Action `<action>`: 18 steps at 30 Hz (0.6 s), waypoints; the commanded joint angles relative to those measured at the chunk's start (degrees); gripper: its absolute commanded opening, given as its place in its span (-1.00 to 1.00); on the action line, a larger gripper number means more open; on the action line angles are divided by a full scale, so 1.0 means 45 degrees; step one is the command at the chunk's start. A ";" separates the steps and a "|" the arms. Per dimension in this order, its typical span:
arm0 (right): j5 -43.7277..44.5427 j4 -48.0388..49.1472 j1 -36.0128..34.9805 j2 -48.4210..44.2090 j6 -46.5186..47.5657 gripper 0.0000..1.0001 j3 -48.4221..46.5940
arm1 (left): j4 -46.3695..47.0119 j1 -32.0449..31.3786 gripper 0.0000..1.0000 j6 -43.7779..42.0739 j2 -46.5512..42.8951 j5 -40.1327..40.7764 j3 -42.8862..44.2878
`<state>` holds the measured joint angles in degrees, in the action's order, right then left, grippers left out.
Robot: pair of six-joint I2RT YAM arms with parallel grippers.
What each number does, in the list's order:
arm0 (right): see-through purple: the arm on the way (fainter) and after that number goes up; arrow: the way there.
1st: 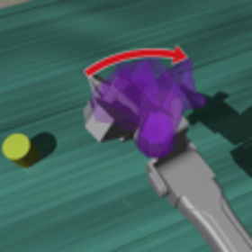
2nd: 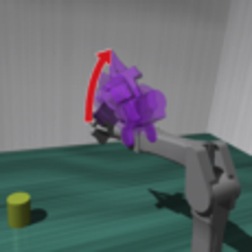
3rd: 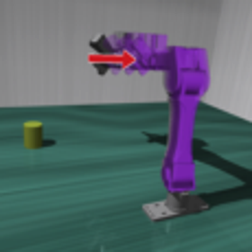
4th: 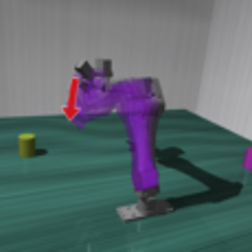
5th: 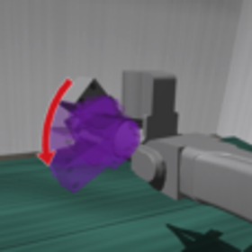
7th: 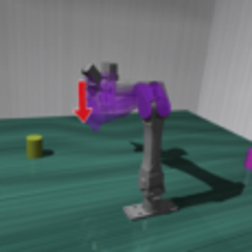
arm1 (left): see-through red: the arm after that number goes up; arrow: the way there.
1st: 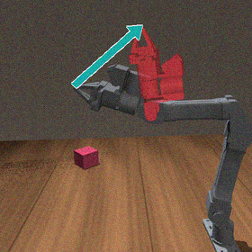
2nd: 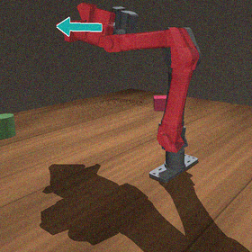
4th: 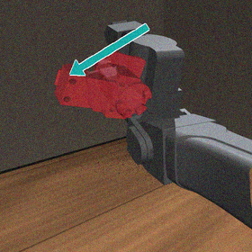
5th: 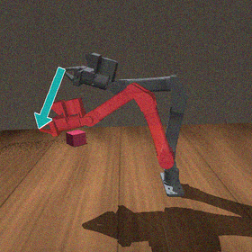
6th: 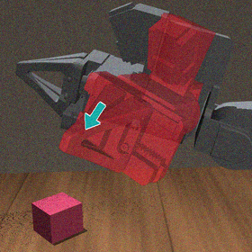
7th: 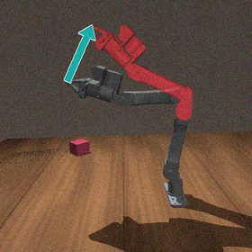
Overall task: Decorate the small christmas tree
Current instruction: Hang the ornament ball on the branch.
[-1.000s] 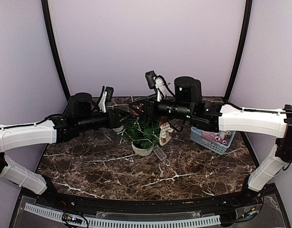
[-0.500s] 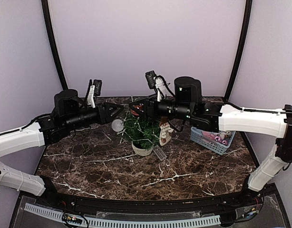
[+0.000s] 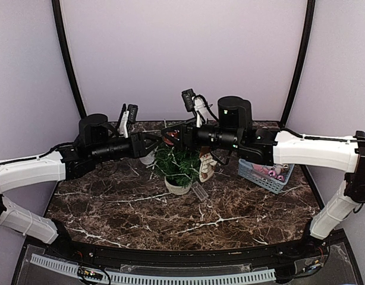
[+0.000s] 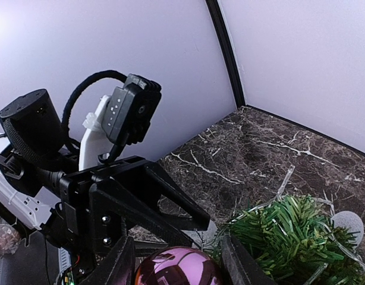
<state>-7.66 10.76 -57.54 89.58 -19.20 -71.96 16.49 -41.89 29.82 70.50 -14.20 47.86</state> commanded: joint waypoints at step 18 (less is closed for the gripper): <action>0.0062 0.0538 0.0071 -0.0132 -0.0037 -0.17 0.0033 | 0.1734 0.0035 -0.51 0.0819 0.0500 -0.0797 0.0241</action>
<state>-7.66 10.74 -57.52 89.58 -19.18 -71.96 22.00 -41.89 32.97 72.42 -16.32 47.88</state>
